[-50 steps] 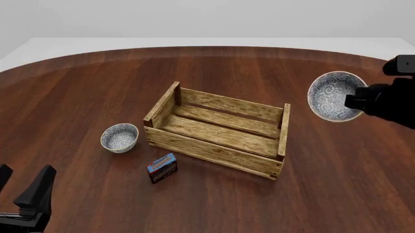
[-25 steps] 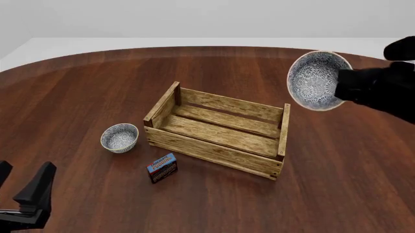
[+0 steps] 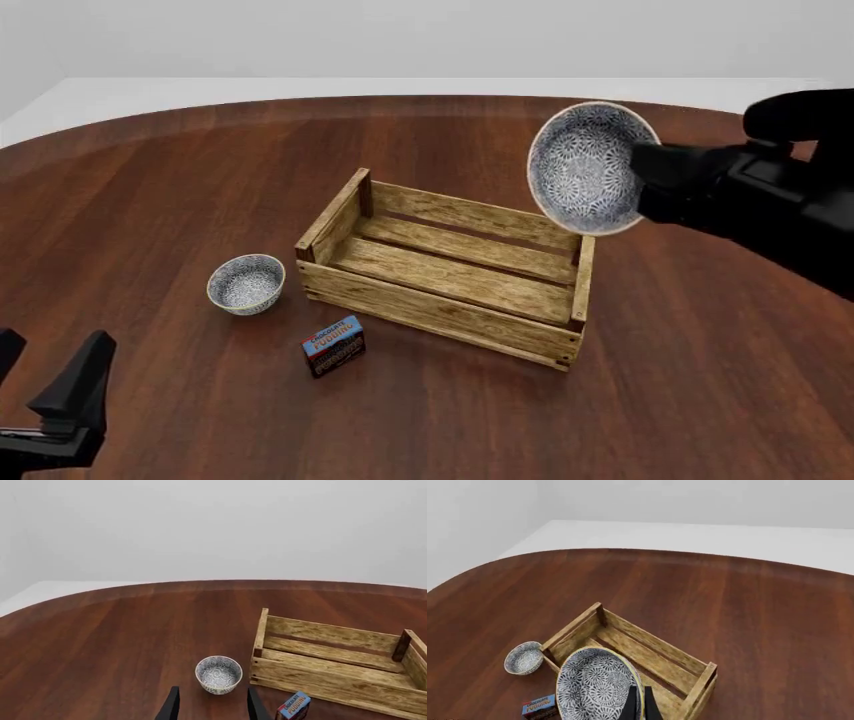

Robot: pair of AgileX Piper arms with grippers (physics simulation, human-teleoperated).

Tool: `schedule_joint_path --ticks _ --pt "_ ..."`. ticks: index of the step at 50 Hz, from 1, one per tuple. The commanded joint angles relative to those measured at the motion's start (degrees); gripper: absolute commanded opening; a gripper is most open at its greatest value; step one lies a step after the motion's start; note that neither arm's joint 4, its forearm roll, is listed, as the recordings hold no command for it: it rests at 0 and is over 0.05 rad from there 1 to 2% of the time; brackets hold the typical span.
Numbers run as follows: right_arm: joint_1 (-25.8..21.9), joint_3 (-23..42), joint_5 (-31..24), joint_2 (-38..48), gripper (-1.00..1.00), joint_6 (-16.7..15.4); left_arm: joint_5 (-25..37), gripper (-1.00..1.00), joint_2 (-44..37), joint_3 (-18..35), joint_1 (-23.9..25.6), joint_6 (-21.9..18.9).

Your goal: Stack the right bowl on the left bowl and place them in the tray.

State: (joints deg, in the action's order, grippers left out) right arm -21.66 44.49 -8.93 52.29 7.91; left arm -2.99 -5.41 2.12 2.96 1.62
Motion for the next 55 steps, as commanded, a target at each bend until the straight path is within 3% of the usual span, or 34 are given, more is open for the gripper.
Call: schedule_joint_path --ticks 1,17,28,41,55 --pt "-2.69 0.26 1.88 -0.72 -1.0 1.41 -0.63 1.0 -0.47 0.22 0.44 0.5" --pt "-4.16 -0.11 4.12 1.9 -1.0 1.76 -3.63 1.0 -5.61 3.89 3.07 1.01" --pt "-4.78 -0.27 4.87 3.11 -1.0 1.78 -6.9 1.0 -12.62 9.04 11.06 -0.49" --pt "-5.14 -0.34 5.22 3.85 -1.0 1.55 -9.19 1.0 -20.67 16.56 17.86 -3.45" --pt "-5.24 -0.42 5.44 4.35 -1.0 1.86 -10.72 1.0 -27.5 23.91 24.61 -3.94"
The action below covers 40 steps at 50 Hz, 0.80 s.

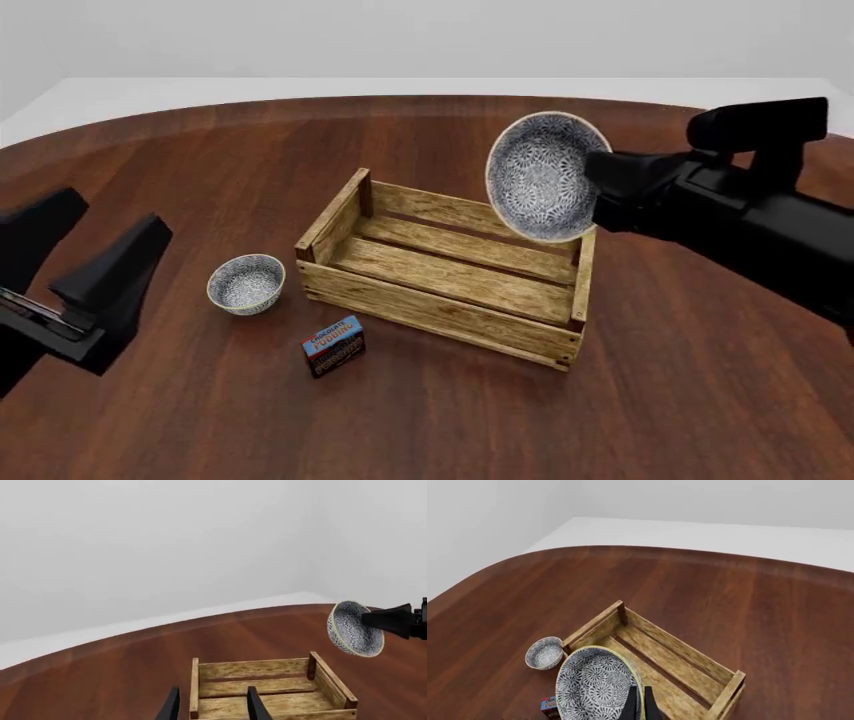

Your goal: Stack the right bowl on the left bowl and place them in the tray.

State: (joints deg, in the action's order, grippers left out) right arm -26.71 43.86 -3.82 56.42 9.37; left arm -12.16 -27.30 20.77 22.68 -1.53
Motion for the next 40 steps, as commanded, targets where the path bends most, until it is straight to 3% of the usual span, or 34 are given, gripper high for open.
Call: schedule_joint_path --ticks 1,17,40 --pt "-0.12 0.17 0.4 0.28 -1.0 0.42 -1.68 1.0 -6.09 5.61 5.07 -0.94" --pt "-0.34 0.07 0.74 0.97 -1.0 0.48 -4.51 1.0 -20.07 12.66 12.02 -1.77" --pt "-0.09 0.09 1.34 2.17 -1.0 0.86 -2.55 1.0 -34.06 22.32 20.46 -0.68"
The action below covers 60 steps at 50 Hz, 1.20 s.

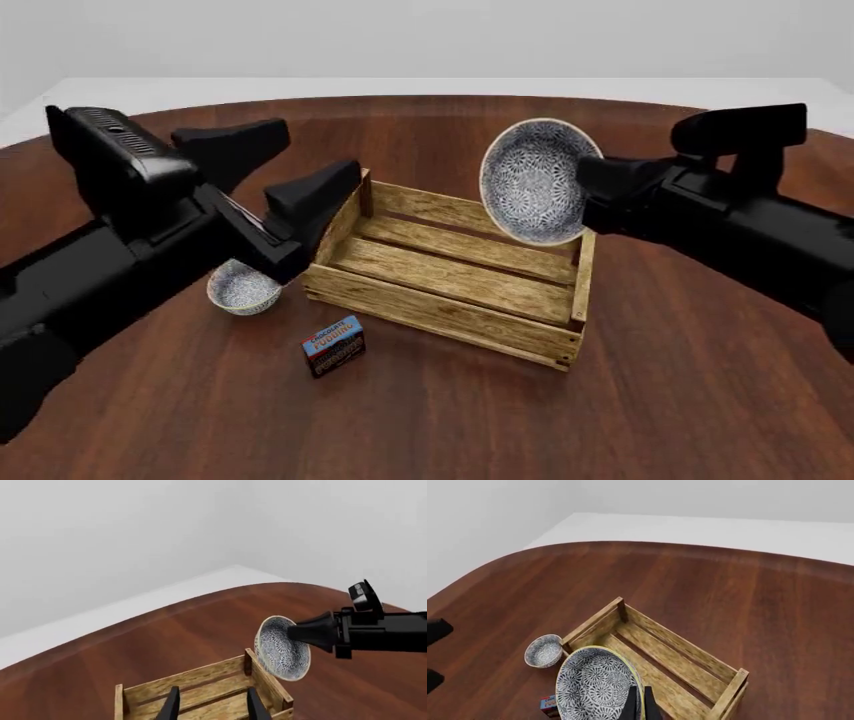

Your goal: Stack the right bowl on the left bowl and place them in the tray.

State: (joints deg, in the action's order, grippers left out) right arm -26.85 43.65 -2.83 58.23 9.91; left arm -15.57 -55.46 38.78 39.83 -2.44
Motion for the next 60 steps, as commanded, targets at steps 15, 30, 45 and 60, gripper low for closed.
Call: schedule_joint_path --ticks 15,30,45,60 --pt "0.0 0.09 1.31 1.65 -1.0 1.08 1.04 1.0 -11.64 9.08 5.26 0.64" --pt "0.15 -0.06 1.9 2.41 -1.0 1.51 1.2 1.0 -16.88 13.59 6.0 1.74" --pt "0.06 -0.07 2.0 2.89 -1.0 1.64 1.39 1.0 -22.8 17.32 6.15 2.78" --pt "0.09 -0.23 1.62 2.17 -1.0 1.67 1.14 1.0 -27.72 19.73 4.6 3.5"
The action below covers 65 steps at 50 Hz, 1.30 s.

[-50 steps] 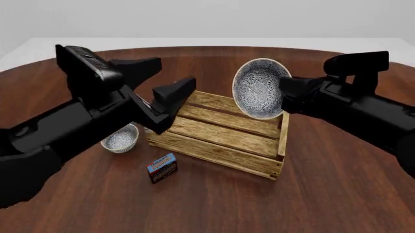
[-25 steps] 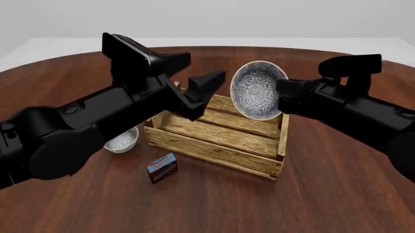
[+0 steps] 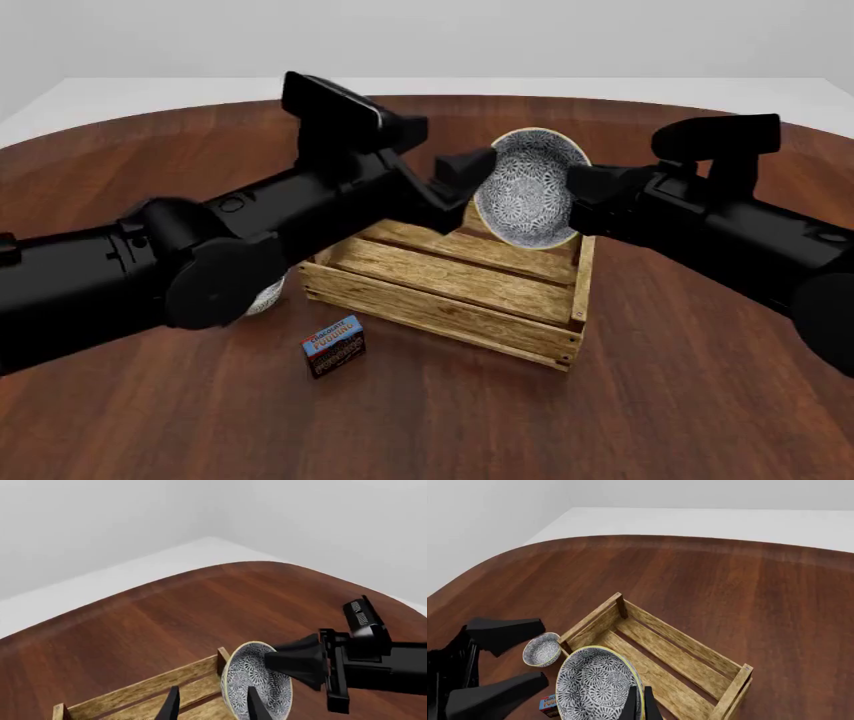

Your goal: Stack the right bowl on the left bowl and place them in the tray.

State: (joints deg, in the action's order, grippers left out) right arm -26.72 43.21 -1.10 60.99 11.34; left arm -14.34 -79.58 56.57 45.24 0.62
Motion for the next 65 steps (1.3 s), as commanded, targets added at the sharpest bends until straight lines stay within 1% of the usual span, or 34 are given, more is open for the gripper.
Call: schedule_joint_path --ticks 1,22,40,45,46,65 --pt "-0.05 0.17 -0.18 -0.7 -1.0 0.25 -0.13 1.0 -3.91 2.06 -0.89 0.54" --pt "-0.03 0.24 -0.32 -0.82 -1.0 0.13 -1.19 1.0 -9.01 3.35 -0.55 1.6" --pt "-0.11 0.33 -0.38 -0.76 -1.0 0.01 -1.62 1.0 -11.62 4.19 -0.92 2.48" --pt "-0.15 0.33 -0.47 -0.88 -1.0 -0.01 -1.72 1.0 -11.55 4.07 -0.71 3.37" --pt "-0.15 0.33 -0.47 -0.9 -1.0 -0.01 -2.04 -1.0 -11.25 3.68 -0.56 3.45" --pt "-0.27 0.33 -1.05 -1.88 -1.0 -0.08 -2.59 -1.0 -9.83 2.74 -0.87 4.09"
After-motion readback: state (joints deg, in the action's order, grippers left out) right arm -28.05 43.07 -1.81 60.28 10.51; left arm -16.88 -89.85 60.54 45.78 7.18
